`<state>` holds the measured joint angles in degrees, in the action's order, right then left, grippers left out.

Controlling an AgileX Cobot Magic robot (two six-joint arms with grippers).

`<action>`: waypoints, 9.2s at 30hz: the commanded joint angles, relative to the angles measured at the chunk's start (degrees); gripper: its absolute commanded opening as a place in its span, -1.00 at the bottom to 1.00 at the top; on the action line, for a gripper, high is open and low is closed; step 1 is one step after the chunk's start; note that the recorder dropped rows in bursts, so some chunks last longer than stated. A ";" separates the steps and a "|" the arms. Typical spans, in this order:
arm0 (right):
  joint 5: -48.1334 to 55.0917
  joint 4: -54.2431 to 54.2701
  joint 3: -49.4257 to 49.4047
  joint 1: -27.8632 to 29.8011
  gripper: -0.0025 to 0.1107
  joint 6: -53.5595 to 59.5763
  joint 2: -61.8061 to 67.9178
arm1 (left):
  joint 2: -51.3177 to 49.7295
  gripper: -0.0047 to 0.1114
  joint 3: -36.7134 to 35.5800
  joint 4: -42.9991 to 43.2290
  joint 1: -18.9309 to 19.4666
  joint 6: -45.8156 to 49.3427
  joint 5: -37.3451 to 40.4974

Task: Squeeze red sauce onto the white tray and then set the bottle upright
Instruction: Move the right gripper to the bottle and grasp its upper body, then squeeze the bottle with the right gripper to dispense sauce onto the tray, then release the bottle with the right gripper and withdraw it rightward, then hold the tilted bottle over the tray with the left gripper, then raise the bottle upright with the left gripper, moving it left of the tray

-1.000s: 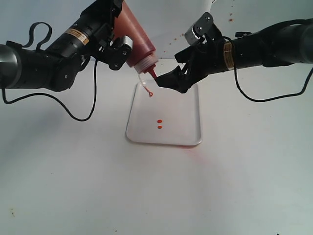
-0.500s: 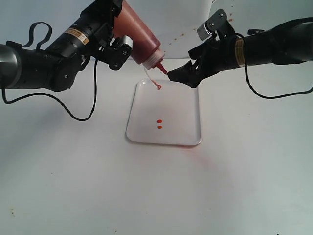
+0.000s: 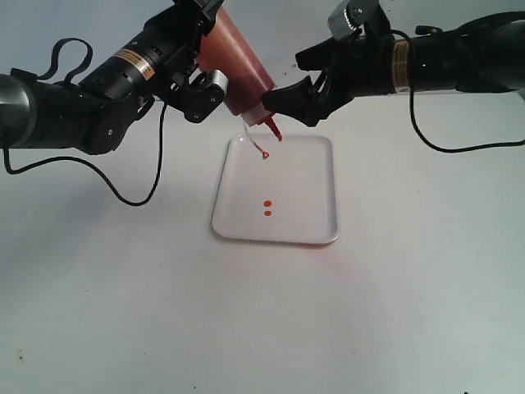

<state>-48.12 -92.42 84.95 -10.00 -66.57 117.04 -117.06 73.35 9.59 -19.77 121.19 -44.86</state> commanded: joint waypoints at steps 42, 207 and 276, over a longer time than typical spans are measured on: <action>12.59 15.50 5.18 -8.83 -0.96 4.63 6.35 | 1.04 -0.92 0.91 1.23 -0.19 -1.22 -3.36; 4.29 19.35 -34.88 10.66 -0.96 7.85 -19.06 | 1.04 -0.92 -8.53 -13.76 -0.19 -19.19 -11.91; 11.38 27.86 -43.80 10.56 -0.96 12.99 -30.14 | 0.94 -0.92 -8.53 -21.12 -0.19 -44.65 3.24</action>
<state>-37.10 -64.27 41.50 0.26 -53.42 87.30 -117.06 64.66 -10.33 -19.77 78.20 -40.82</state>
